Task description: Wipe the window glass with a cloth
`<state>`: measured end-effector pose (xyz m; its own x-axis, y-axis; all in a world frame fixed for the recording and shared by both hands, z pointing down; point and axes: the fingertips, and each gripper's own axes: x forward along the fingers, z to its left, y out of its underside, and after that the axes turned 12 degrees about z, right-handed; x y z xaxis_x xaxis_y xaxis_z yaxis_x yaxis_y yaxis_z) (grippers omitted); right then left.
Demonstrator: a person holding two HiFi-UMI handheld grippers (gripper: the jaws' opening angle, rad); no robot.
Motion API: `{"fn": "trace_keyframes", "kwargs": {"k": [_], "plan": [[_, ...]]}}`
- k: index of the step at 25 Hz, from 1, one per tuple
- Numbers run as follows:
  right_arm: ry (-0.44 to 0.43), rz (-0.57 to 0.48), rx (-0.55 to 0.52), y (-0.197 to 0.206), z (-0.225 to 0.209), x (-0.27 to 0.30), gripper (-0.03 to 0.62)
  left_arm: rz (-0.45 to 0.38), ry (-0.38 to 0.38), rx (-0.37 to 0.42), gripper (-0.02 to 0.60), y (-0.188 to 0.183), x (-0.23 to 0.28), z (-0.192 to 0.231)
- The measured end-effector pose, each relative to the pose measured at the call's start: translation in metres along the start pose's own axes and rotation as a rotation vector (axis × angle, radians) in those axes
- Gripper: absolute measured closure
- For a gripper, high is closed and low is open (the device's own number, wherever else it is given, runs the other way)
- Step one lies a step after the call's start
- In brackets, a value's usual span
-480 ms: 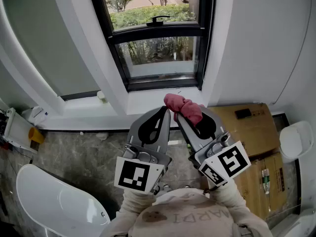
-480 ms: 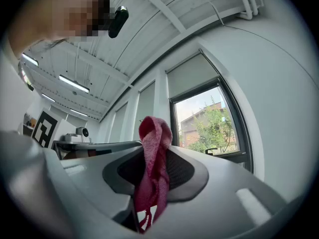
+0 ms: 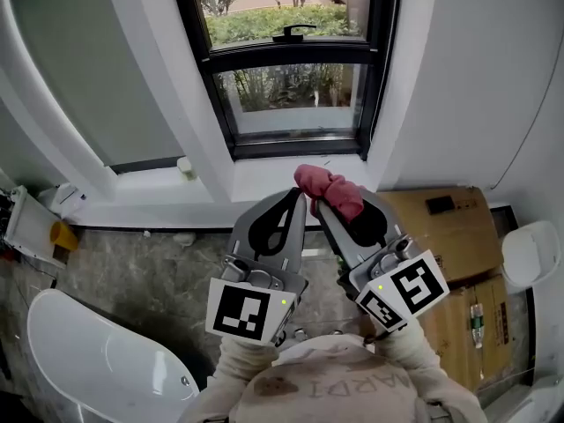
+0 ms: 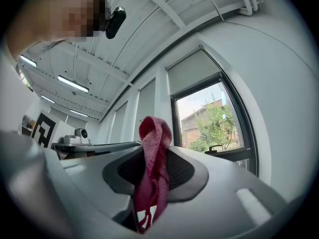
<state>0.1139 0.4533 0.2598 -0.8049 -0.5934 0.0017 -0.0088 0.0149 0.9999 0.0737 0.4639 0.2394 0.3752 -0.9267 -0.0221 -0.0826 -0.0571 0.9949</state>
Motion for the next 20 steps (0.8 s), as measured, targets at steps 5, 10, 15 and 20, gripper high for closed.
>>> {"fn": "trace_keyframes", "kwargs": {"k": [5, 10, 15, 20], "plan": [[0.005, -0.017, 0.047, 0.004, 0.003, 0.016, 0.465, -0.006, -0.010, -0.004, 0.581, 0.010, -0.005, 0.025], [0.032, -0.019, 0.043, 0.004, -0.017, 0.038, 0.464, -0.015, 0.009, 0.021, 0.580, 0.014, 0.021, 0.040], [0.018, -0.039, 0.028, 0.003, -0.055, 0.072, 0.464, -0.009, 0.011, 0.010, 0.581, 0.021, 0.067, 0.065], [-0.010, -0.053, 0.048, -0.002, -0.111, 0.116, 0.464, -0.026, -0.023, 0.025, 0.581, 0.016, 0.129, 0.097]]}}
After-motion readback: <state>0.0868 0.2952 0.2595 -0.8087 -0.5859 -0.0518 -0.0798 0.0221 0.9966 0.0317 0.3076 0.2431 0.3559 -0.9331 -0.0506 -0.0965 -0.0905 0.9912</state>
